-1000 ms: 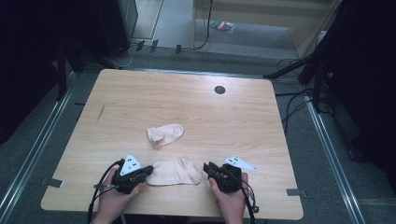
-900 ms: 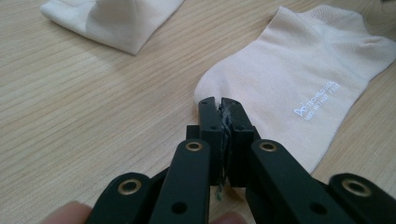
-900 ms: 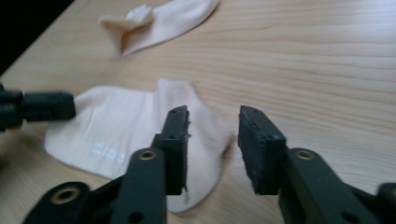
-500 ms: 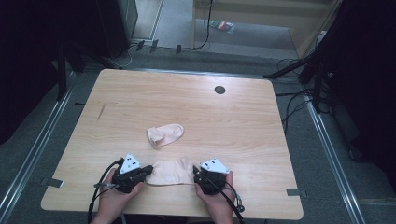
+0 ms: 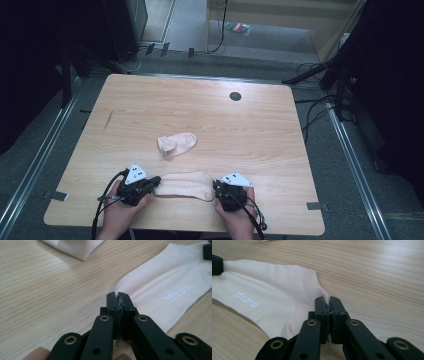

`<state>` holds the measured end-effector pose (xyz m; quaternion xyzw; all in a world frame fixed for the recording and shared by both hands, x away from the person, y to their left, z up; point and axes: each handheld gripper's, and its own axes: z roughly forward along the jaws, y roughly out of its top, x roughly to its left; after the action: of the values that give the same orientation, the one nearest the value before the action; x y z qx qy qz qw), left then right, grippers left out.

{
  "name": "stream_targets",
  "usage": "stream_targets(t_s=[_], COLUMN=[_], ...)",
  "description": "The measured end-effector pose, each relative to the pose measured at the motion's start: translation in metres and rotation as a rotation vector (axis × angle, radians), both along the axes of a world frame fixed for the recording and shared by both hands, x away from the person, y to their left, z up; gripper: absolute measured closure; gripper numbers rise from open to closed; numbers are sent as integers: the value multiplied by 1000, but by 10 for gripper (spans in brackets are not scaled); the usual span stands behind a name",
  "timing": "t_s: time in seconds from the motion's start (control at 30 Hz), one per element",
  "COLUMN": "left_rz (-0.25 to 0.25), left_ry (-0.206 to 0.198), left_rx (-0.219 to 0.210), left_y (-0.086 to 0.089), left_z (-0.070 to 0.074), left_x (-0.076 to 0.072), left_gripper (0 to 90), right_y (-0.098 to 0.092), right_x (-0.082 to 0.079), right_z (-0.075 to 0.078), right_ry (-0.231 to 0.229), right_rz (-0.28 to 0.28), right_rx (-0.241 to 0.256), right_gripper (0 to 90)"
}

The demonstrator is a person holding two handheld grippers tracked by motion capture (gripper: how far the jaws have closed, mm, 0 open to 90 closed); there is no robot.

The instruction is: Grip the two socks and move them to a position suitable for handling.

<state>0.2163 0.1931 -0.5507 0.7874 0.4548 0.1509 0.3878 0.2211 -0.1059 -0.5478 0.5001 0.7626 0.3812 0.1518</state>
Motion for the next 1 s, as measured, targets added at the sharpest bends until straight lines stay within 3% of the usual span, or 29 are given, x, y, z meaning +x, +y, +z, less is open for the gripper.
stream_targets(t_s=[0.07,0.13,0.2,0.23,0.3,0.4,0.43,0.7,0.83,0.87,1.0], left_rz=[0,10,4,12,18,61,75,180,198,208,208], left_ry=[-8,-23,-47,-66,-106,-181,-194,-178,-173,-173,-170], left_rx=[-12,-32,-82,-95,-140,-172,-174,-182,-183,-184,-178], left_y=[1,3,7,9,15,25,29,56,62,63,61], left_z=[0,0,1,1,3,7,7,1,1,0,0], left_x=[0,-1,-1,-1,-1,1,3,17,18,17,17], left_gripper=[862,745,620,557,500,419,402,382,392,394,396], right_y=[2,3,2,2,0,2,4,26,41,54,75], right_x=[0,-2,-3,-3,-2,4,6,30,41,49,65], right_z=[0,2,7,10,16,24,27,45,51,51,47], right_ry=[4,-24,-48,-62,-79,-95,-94,-101,-104,-94,-69], right_rz=[17,0,0,-4,-6,-2,2,45,74,94,122], right_rx=[27,24,43,49,69,80,85,102,111,111,108], right_gripper=[824,716,641,608,585,549,536,523,541,558,575])
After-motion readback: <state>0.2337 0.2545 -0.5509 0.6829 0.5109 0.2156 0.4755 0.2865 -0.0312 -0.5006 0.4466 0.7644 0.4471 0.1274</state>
